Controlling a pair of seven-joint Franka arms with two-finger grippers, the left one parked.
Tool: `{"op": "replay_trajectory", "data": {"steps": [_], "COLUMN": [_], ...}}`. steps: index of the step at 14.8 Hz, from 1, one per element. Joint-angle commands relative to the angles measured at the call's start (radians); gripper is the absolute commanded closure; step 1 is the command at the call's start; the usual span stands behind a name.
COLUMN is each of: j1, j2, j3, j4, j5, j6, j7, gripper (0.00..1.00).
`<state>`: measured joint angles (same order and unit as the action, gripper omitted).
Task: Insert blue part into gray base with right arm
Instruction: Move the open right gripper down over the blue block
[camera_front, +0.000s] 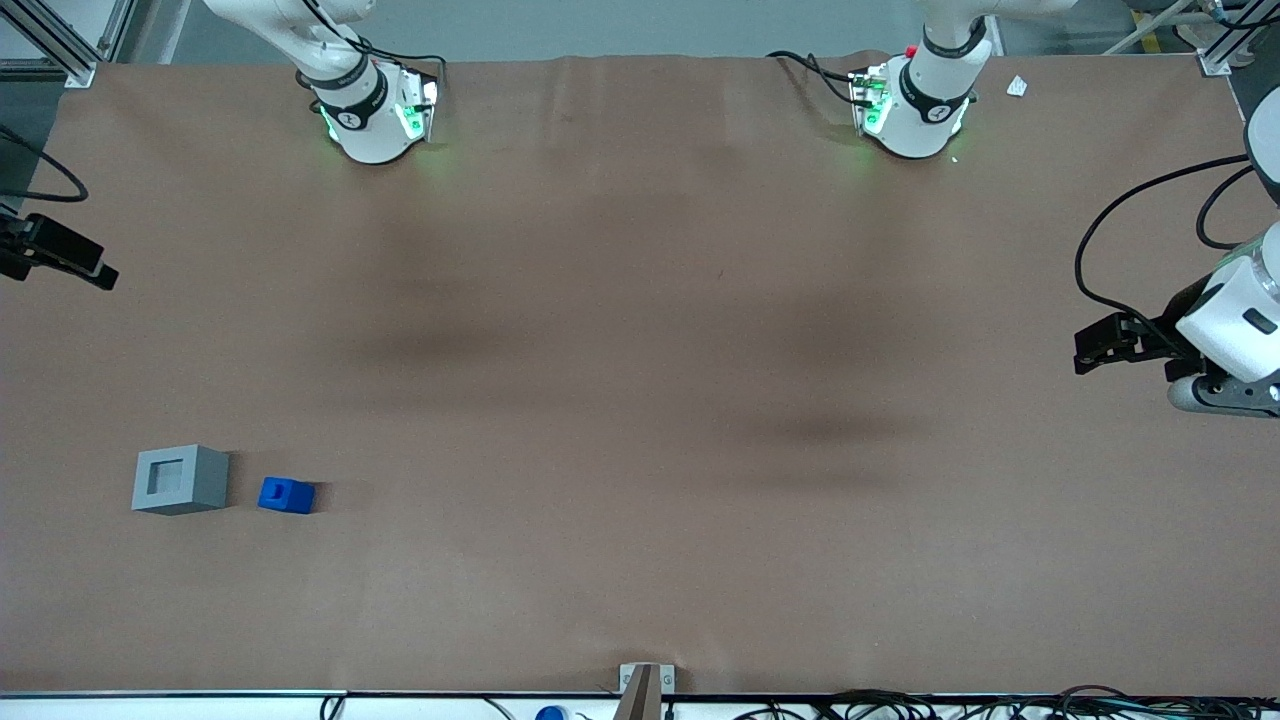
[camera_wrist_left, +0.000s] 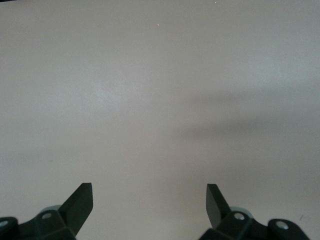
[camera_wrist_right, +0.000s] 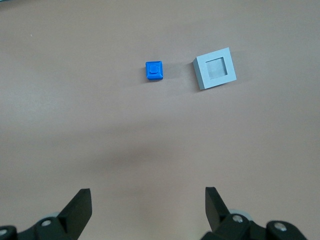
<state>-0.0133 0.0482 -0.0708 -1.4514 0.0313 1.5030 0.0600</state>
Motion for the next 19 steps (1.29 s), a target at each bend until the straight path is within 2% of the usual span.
{"op": "replay_trajectory", "data": {"steps": [1,4,13,19], "j1": [0.009,-0.003,0.006,0.010], "j2": [-0.028,-0.013,0.424,0.587], "j3": [0.002,0.000,-0.001,0.000], "j4": [-0.024,-0.035,-0.038,-0.038], "j5": [-0.013,-0.001,0.018,0.016], "j6": [-0.006,0.017,0.443,0.660], "j7": [0.009,0.001,0.011,-0.003], "gripper": [0.00,0.00,0.00,0.00]}}
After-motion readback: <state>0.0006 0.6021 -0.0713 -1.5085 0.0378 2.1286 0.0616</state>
